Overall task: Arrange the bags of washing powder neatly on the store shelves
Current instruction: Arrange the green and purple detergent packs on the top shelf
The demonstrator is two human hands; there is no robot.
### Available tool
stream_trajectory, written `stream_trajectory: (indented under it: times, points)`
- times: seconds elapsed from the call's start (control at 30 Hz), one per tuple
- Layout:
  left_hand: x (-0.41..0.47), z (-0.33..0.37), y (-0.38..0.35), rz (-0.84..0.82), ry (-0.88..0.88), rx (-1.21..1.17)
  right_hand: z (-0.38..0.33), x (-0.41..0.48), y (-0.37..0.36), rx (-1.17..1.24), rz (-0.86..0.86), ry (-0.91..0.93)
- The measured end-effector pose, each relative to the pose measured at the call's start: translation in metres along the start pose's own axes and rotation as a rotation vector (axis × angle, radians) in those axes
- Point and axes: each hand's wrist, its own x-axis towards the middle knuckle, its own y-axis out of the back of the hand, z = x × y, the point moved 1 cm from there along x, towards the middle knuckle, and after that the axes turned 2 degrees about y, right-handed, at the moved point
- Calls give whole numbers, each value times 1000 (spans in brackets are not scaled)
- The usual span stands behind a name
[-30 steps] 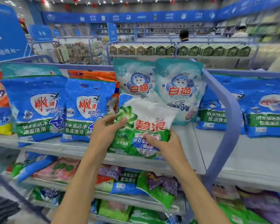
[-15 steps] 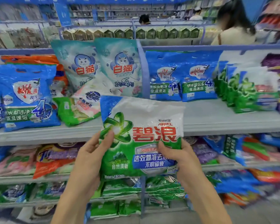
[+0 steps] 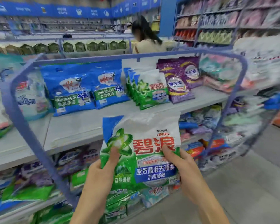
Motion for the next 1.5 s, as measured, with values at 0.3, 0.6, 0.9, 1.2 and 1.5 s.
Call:
stream_trajectory:
  times: [0.3, 0.6, 0.9, 1.2, 1.5]
  points:
    - [52, 16, -98, -225, -146, -109, -38, 52, 88, 154, 91, 38]
    - [116, 56, -238, -329, -8, -51, -79, 166, 175, 111, 277, 56]
    - [187, 76, -350, -318, -58, -126, -128, 262, 247, 25, 258, 110]
    - [254, 104, -452, -197, -156, -259, -167, 384, 311, 1, 145, 205]
    - [315, 160, -554, 57, -110, -275, -195, 521, 360, -74, 48, 213]
